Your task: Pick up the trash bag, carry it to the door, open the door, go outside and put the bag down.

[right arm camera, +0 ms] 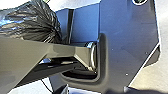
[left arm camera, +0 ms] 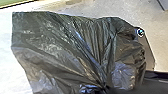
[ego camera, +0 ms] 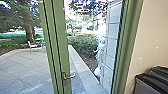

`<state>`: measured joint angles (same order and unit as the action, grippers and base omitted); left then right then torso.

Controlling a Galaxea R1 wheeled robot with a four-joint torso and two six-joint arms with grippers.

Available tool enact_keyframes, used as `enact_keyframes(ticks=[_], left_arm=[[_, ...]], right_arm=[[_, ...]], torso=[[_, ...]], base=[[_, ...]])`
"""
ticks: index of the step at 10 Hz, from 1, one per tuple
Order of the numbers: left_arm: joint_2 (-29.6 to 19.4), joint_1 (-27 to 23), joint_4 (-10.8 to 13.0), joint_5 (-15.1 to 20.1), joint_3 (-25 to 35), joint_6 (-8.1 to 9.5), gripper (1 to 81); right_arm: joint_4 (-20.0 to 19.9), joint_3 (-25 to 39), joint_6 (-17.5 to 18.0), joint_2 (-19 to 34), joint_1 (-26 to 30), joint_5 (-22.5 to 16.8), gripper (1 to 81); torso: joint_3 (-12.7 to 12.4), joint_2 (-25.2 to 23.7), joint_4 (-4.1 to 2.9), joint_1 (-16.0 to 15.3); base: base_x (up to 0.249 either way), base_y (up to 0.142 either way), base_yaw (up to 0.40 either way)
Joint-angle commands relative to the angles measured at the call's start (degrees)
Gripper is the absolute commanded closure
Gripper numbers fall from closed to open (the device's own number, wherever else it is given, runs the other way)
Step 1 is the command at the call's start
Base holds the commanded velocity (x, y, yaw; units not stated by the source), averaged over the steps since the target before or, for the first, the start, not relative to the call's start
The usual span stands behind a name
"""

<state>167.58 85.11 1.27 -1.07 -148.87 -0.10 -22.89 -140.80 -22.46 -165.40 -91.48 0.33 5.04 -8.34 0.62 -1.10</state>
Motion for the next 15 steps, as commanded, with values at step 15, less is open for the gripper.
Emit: enact_keyframes(ticks=[15], left_arm=[[2.50, -3.68, 1.90, 3.62, -3.09, -0.34, 81.1]], right_arm=[[0.13, -7.02, -0.04, -3.30, 2.92, -3.76, 1.0]], torso=[[0.00, -0.02, 0.00, 0.00]], base=[[0.000, 0.000, 0.284]])
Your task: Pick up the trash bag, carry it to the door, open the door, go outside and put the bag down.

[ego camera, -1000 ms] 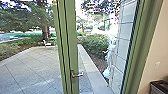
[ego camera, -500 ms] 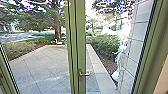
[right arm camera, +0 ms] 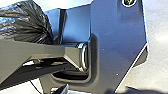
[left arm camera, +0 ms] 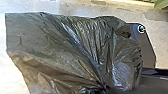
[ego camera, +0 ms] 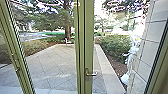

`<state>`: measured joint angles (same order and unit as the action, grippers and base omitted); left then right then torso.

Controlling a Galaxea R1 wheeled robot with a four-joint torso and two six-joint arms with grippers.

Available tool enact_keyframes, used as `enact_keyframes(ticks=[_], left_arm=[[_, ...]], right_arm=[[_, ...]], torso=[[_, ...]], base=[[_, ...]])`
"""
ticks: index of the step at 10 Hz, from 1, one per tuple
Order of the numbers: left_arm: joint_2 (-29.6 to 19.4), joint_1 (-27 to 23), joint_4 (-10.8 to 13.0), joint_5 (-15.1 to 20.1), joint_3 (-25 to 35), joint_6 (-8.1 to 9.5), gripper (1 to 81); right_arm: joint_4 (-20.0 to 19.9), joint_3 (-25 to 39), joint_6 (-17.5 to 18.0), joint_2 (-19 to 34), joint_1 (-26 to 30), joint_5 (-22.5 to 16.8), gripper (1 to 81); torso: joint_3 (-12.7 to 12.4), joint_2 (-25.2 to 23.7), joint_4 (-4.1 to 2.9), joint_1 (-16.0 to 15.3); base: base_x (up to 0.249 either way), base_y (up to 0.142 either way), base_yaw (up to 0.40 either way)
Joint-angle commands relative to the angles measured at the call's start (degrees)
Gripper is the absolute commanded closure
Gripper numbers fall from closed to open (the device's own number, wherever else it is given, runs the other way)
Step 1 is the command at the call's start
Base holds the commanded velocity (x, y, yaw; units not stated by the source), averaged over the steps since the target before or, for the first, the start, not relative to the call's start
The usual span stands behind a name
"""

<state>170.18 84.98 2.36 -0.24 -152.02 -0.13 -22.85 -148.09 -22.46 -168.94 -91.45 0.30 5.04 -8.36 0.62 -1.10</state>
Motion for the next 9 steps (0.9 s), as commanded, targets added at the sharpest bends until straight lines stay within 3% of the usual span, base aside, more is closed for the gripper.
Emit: enact_keyframes(ticks=[1, 9], left_arm=[[-0.01, -3.55, 0.97, 2.97, 0.05, -0.31, 81.1], [0.34, -3.55, 1.85, 3.85, -0.12, -0.31, 81.1]], right_arm=[[0.08, 0.36, -0.04, 0.15, 2.81, -3.73, 1.0], [0.08, 0.18, -0.04, 0.15, 2.63, -3.73, 1.0]], torso=[[0.00, 0.00, 0.00, 0.00], [0.00, 0.00, 0.00, 0.00]], base=[[0.000, 0.000, 0.257], [0.000, 0.000, 0.230]])
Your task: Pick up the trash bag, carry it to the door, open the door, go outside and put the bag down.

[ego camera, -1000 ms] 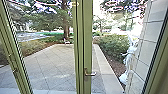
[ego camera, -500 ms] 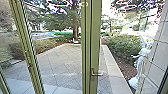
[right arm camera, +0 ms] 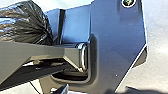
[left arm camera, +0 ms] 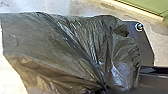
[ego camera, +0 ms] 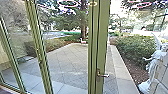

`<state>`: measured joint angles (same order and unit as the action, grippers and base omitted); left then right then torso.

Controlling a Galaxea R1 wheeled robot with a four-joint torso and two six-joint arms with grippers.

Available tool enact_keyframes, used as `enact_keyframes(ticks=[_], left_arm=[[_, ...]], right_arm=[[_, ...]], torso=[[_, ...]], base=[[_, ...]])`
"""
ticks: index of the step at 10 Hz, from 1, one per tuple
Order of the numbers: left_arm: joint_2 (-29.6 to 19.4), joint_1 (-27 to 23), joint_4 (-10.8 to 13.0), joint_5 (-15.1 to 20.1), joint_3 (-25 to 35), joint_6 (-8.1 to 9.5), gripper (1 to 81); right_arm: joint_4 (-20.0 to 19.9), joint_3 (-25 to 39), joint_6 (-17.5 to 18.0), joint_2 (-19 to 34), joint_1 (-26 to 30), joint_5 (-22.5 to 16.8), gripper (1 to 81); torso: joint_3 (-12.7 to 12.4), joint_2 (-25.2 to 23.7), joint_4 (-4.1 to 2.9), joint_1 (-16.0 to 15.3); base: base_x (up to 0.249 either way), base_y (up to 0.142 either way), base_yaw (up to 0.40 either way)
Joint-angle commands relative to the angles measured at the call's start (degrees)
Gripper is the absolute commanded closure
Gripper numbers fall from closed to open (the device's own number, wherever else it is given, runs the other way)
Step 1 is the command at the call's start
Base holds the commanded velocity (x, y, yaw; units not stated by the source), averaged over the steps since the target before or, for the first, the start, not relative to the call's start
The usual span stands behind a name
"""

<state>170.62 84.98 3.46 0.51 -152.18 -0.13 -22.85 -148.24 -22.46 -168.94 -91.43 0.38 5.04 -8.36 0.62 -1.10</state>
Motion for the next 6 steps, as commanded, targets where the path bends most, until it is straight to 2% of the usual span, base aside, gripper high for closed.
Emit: enact_keyframes(ticks=[1, 4, 6], left_arm=[[-0.10, -3.55, 0.76, 3.53, -0.05, -0.31, 81.1], [0.34, -3.55, 0.84, 3.79, -0.93, -0.39, 81.1], [0.34, -3.55, 0.84, 3.79, -0.93, -0.39, 81.1]], right_arm=[[0.08, 0.33, -0.04, 0.15, 2.61, -3.81, 1.0], [0.08, 0.33, -0.04, 0.15, 2.61, -3.80, 1.0], [0.08, 0.24, -0.04, 0.15, 2.61, -3.72, 1.0]], torso=[[0.00, 0.00, 0.00, 0.00], [0.00, 0.00, 0.00, 0.00], [-0.02, 0.00, 0.00, 0.00]], base=[[0.000, 0.000, 0.192], [0.000, 0.000, 0.128], [0.000, 0.000, 0.047]])
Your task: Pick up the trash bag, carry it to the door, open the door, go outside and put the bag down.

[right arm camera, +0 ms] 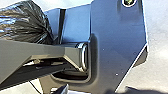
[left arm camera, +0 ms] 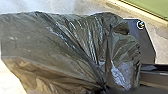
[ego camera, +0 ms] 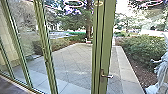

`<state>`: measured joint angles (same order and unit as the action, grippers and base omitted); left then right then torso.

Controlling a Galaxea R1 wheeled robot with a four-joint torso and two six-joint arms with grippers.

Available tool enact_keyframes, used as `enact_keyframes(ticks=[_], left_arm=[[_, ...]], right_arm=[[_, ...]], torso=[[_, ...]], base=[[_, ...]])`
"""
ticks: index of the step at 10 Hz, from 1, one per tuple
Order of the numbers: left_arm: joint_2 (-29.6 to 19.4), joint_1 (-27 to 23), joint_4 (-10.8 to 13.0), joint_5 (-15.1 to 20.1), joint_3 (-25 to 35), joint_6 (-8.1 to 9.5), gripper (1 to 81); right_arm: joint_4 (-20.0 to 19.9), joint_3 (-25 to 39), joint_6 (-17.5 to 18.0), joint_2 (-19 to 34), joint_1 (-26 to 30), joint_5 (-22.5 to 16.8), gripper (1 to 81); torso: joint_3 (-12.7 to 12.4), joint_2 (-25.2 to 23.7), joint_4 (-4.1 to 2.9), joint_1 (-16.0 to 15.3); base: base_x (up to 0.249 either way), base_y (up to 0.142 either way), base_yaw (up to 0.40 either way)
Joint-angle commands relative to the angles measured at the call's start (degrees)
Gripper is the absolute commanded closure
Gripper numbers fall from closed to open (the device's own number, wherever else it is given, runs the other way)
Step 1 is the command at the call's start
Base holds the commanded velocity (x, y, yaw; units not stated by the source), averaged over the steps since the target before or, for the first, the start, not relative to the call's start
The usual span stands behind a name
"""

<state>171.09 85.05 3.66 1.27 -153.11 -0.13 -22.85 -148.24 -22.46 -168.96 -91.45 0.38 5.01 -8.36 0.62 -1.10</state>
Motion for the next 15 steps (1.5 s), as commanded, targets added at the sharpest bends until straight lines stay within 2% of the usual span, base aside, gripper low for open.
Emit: enact_keyframes(ticks=[1, 12, 13, 15], left_arm=[[-0.14, -3.71, 0.65, 3.04, 0.01, -0.39, 81.1], [-0.57, -4.14, -0.41, 3.39, 0.45, 0.31, 81.1], [-0.93, -3.88, -0.41, 3.39, 0.71, 0.31, 81.1], [-3.29, -3.61, -0.41, 3.39, 4.04, 0.40, 81.1]], right_arm=[[0.00, 0.15, -0.04, 0.18, 2.63, -3.72, 1.0], [-0.27, 1.21, 0.04, 0.44, 2.81, -3.98, 1.0], [-0.27, 3.40, 0.04, 1.76, 2.81, -4.16, 1.0], [-0.27, 14.38, 0.04, 8.26, 2.81, -3.81, 1.0]], torso=[[0.00, 0.00, 0.00, 0.00], [0.00, 0.00, 0.00, 0.02], [0.00, 0.00, 0.00, 0.02], [0.00, 0.00, 0.00, 0.02]], base=[[0.000, 0.000, 0.000], [0.000, 0.000, 0.000], [0.000, 0.000, 0.000], [0.000, 0.000, 0.000]])
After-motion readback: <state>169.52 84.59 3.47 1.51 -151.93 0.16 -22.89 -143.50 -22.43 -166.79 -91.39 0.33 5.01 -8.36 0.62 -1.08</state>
